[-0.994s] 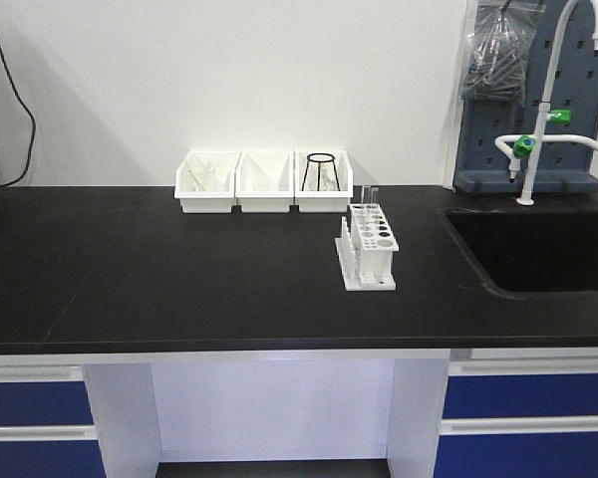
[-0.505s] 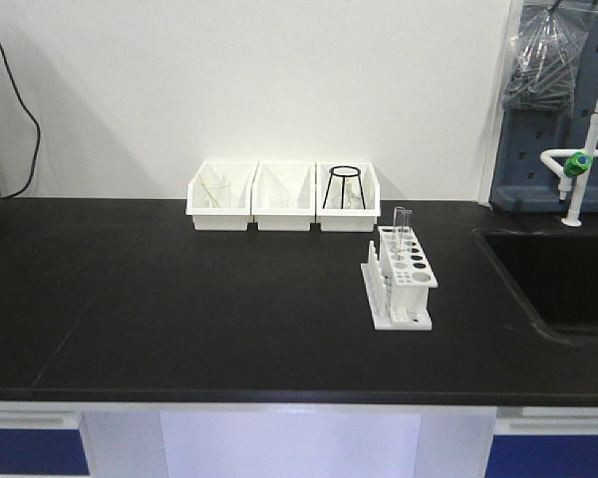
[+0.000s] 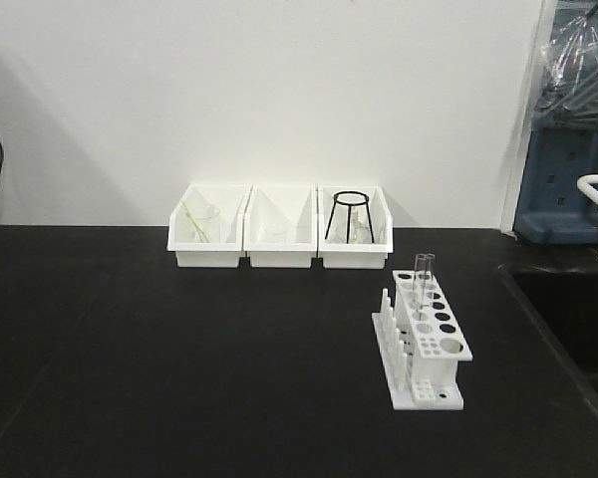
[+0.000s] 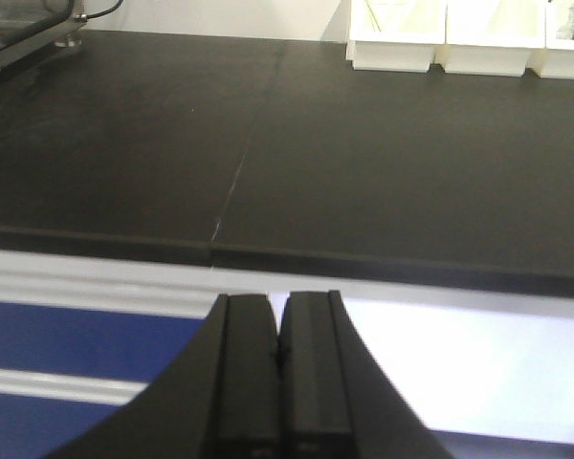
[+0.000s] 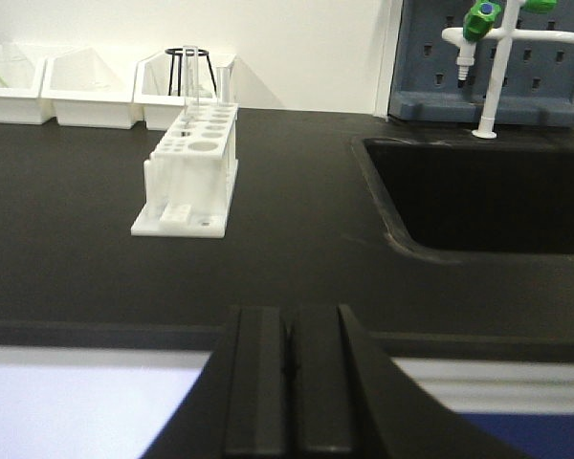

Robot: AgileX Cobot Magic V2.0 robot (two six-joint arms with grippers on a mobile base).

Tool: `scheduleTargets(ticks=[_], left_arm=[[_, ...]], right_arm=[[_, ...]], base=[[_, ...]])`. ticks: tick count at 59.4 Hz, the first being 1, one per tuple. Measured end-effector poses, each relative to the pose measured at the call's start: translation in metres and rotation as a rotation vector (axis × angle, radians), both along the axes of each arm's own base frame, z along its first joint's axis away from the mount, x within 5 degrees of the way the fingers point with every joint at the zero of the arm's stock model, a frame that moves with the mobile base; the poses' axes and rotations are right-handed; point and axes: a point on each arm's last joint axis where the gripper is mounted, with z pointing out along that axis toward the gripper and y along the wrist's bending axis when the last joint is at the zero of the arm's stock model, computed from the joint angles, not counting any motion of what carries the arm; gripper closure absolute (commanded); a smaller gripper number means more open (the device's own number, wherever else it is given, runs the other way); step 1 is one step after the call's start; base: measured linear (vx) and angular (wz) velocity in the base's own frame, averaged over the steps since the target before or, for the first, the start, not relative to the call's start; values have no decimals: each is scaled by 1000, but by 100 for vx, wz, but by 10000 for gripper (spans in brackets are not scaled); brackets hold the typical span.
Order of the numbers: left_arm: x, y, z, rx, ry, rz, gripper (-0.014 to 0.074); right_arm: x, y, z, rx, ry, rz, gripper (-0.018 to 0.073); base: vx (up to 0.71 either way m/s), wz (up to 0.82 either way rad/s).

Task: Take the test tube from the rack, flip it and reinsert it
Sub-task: 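Drive the base toward the white test-tube rack on the bench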

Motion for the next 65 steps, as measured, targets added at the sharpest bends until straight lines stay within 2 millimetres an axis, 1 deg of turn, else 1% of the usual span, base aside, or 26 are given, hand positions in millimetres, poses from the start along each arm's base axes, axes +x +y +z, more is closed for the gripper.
scheduleTargets(ticks=[33, 65], left_arm=[[0, 0, 0, 0, 0, 0, 603], [0, 0, 0, 0, 0, 0, 603]], right_arm=[[0, 0, 0, 0, 0, 0, 568], [0, 0, 0, 0, 0, 0, 568]], base=[[37, -2], [21, 0]])
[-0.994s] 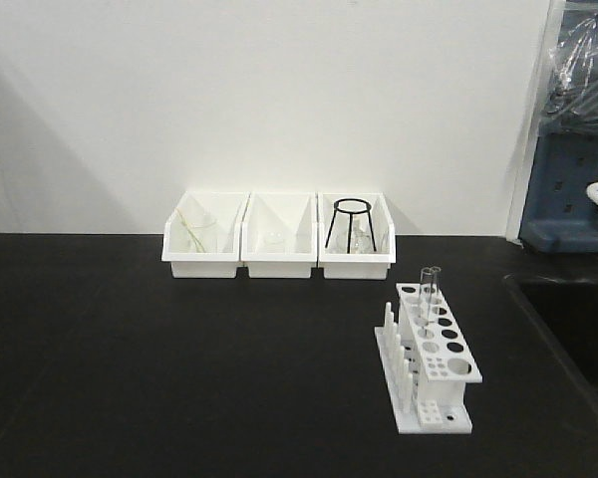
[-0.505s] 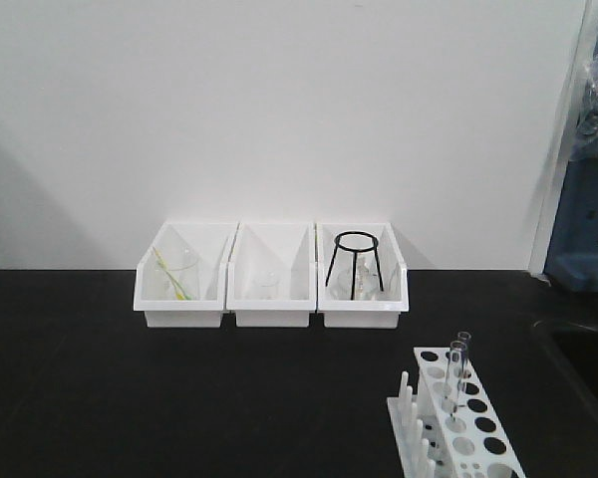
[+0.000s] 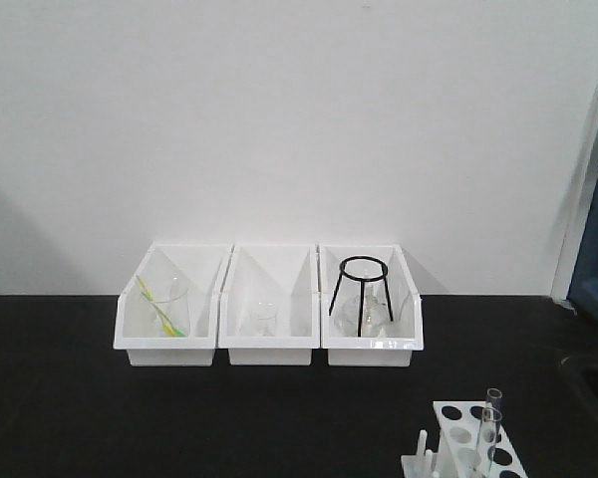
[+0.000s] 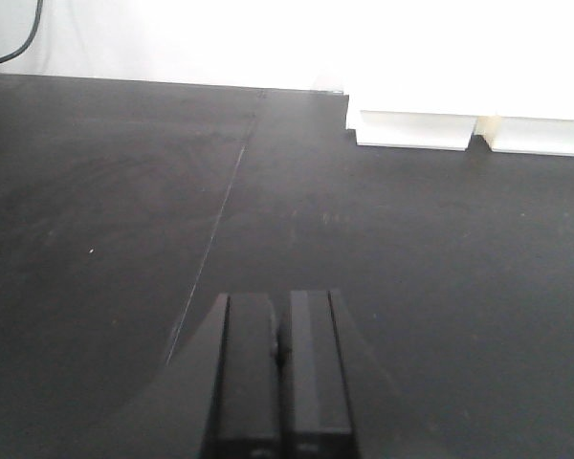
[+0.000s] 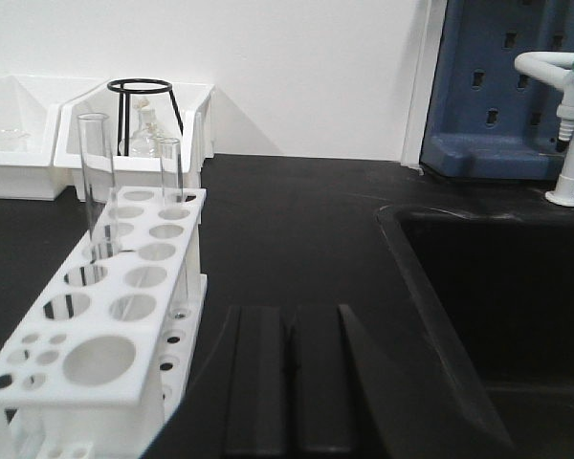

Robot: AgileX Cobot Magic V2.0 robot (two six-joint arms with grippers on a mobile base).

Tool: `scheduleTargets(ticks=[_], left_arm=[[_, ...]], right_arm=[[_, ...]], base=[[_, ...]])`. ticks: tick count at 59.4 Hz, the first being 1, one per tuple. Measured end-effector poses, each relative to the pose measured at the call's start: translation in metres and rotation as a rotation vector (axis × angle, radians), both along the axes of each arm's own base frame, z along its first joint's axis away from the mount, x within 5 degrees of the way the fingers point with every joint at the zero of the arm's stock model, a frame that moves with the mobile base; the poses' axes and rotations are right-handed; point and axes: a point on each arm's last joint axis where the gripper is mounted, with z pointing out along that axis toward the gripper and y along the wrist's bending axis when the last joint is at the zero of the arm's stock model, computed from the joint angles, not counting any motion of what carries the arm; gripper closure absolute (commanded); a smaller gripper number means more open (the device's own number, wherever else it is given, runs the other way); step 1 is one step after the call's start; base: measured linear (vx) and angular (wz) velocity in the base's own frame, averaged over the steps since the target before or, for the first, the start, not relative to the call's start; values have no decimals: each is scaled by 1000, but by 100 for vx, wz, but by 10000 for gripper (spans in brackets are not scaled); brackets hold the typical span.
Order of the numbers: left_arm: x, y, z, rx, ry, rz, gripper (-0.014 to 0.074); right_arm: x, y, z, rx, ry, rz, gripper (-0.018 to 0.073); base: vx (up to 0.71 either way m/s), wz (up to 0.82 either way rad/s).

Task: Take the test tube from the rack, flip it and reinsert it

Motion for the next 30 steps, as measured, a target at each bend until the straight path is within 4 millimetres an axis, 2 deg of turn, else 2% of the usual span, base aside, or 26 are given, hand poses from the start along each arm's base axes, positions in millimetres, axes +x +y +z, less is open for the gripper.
scheduleTargets(ticks=[30], left_arm=[[0, 0, 0, 0, 0, 0, 603]], right_arm=[[0, 0, 0, 0, 0, 0, 568]], base=[[5, 0]])
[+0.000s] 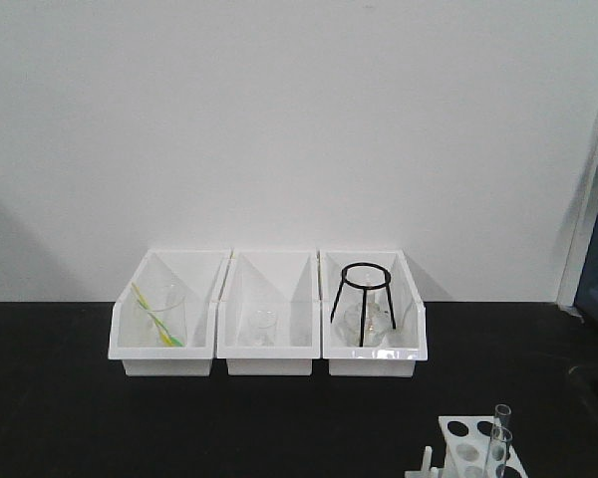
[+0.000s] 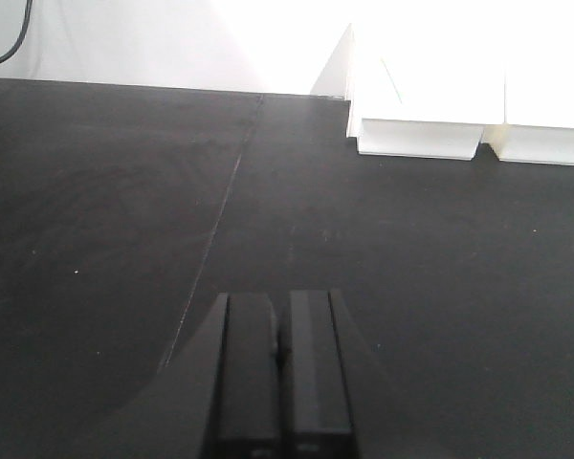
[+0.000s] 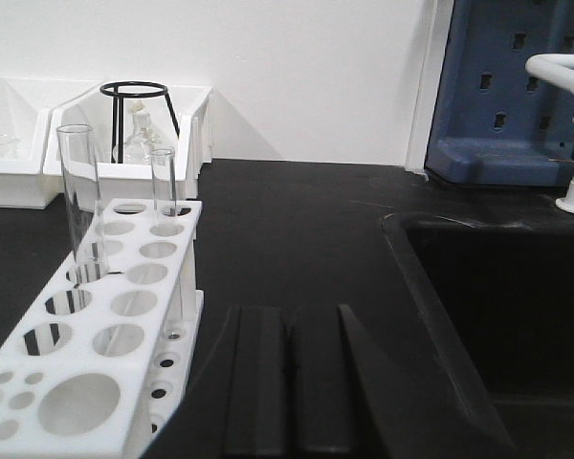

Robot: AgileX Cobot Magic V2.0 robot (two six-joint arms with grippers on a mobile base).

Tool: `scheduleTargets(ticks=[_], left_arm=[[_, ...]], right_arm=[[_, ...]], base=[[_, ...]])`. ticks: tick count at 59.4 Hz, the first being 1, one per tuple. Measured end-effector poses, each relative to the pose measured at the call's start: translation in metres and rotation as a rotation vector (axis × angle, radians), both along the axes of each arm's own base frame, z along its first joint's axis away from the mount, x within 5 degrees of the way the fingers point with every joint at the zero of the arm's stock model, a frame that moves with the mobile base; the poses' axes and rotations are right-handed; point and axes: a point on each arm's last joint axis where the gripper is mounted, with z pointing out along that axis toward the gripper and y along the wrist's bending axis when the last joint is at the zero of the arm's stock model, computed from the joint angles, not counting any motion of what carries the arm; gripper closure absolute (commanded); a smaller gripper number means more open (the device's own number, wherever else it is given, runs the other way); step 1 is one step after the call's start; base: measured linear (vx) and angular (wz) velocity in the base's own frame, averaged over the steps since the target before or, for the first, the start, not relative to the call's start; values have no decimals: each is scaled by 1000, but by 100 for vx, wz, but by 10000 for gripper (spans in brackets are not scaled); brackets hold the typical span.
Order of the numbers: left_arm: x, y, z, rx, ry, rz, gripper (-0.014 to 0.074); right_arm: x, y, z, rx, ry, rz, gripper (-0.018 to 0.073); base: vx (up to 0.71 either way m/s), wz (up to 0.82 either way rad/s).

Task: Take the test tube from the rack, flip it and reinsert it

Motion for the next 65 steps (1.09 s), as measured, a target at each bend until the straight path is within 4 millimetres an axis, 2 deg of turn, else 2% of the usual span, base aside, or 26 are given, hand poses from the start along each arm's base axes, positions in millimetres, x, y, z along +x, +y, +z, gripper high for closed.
scheduleTargets(ticks=[15, 40, 56, 65], left_arm=[[0, 0, 0, 0, 0, 0, 603], [0, 0, 0, 0, 0, 0, 603], [0, 0, 0, 0, 0, 0, 603], [0, 0, 0, 0, 0, 0, 603]], right_arm=[[0, -1, 0, -80, 2, 0, 568], [0, -1, 3, -49, -32, 0, 568], [0, 2, 27, -24, -296, 21, 568], [-1, 2, 31, -12, -347, 25, 568]], base=[[0, 0], [0, 0], [0, 0], [0, 0]])
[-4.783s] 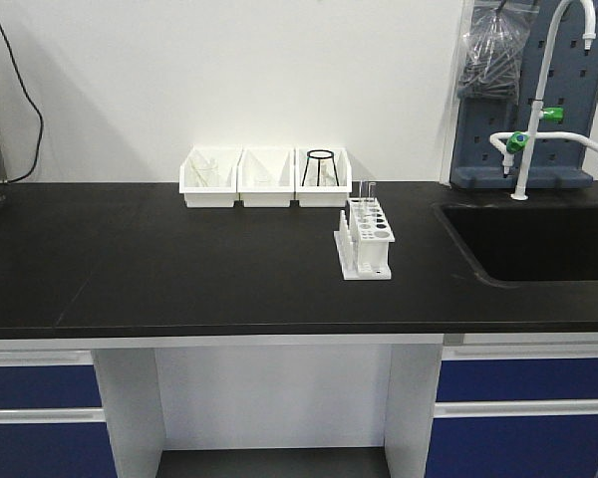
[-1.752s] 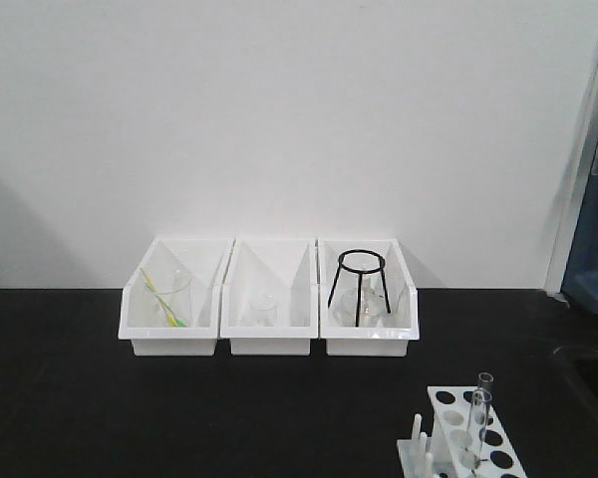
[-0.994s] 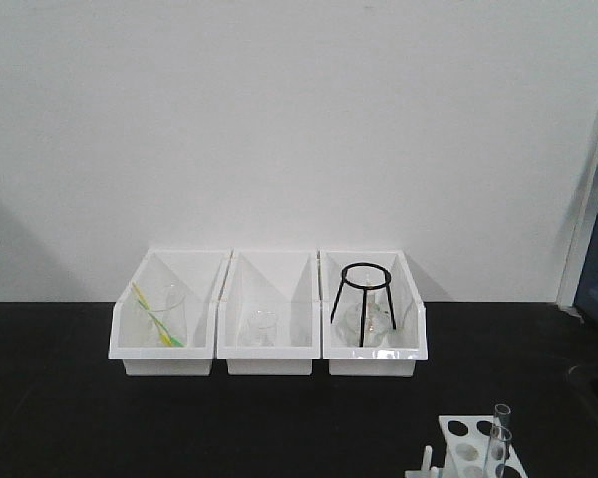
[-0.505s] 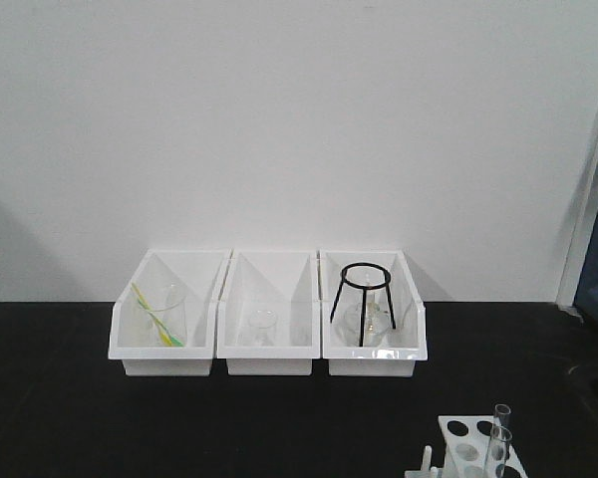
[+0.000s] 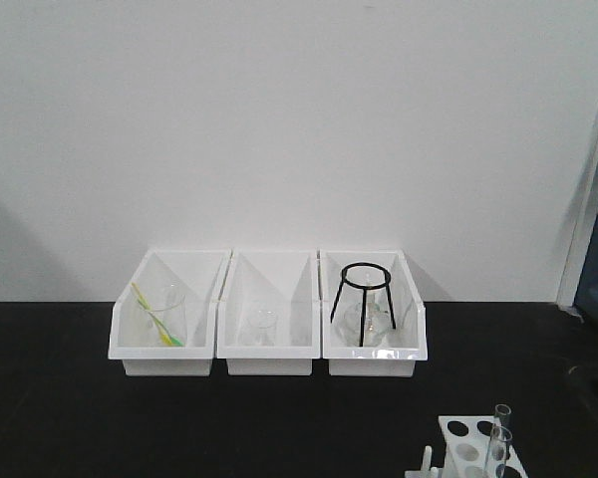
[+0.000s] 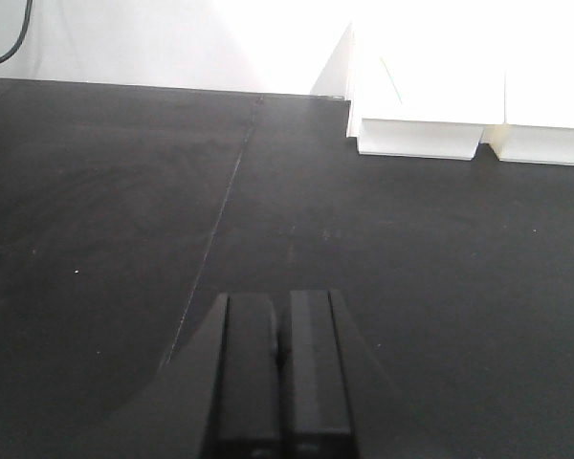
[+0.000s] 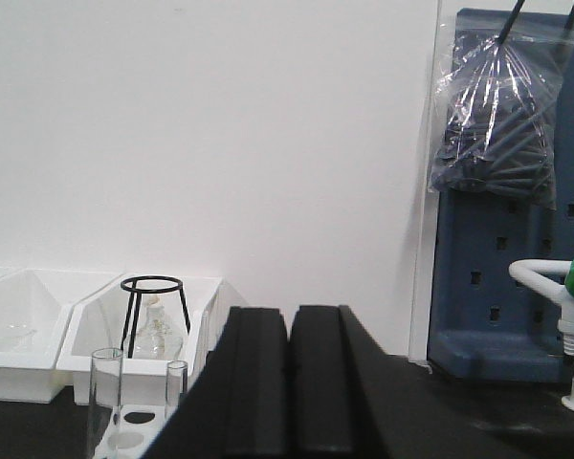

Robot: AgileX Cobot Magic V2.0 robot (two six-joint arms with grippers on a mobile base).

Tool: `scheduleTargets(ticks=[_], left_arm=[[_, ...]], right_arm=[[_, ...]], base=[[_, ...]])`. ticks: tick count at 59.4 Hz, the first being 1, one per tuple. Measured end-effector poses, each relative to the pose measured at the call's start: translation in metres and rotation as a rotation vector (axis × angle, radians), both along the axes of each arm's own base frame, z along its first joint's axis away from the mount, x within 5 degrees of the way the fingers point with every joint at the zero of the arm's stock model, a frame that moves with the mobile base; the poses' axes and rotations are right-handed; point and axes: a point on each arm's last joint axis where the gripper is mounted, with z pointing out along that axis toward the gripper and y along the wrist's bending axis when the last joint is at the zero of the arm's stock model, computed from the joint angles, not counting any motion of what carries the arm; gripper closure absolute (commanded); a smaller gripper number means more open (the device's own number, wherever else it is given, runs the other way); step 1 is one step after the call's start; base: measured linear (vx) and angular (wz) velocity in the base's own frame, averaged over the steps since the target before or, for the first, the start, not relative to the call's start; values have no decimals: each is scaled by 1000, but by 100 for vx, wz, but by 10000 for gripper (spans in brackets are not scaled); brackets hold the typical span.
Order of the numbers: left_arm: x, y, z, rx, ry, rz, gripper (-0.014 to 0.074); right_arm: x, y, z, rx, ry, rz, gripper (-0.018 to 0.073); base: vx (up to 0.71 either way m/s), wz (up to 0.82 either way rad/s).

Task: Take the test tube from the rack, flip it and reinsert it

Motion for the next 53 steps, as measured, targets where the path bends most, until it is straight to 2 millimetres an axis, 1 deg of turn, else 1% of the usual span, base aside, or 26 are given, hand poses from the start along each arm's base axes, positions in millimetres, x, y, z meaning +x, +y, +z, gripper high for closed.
scheduleTargets(ticks=[7, 15, 22, 29, 34, 42, 53], left_arm=[[0, 0, 0, 0, 0, 0, 603], [0, 0, 0, 0, 0, 0, 603], [0, 0, 0, 0, 0, 0, 603], [0, 0, 0, 0, 0, 0, 603], [0, 0, 0, 0, 0, 0, 603], [0, 0, 0, 0, 0, 0, 603], [0, 0, 0, 0, 0, 0, 603]], right_arm=[[-1, -1, 5, 2, 50, -8, 568], [-5, -1, 29, 2, 63, -17, 568], [-4, -2, 50, 3, 85, -21, 566], [4, -2, 61, 3, 121, -22, 559], [11, -2, 62, 4, 162, -22, 546], [25, -3, 55, 5, 259, -23, 507], [41, -3, 45, 7, 380, -23, 413]], base=[[0, 0], [0, 0], [0, 0], [0, 0], [0, 0], [0, 0], [0, 0]])
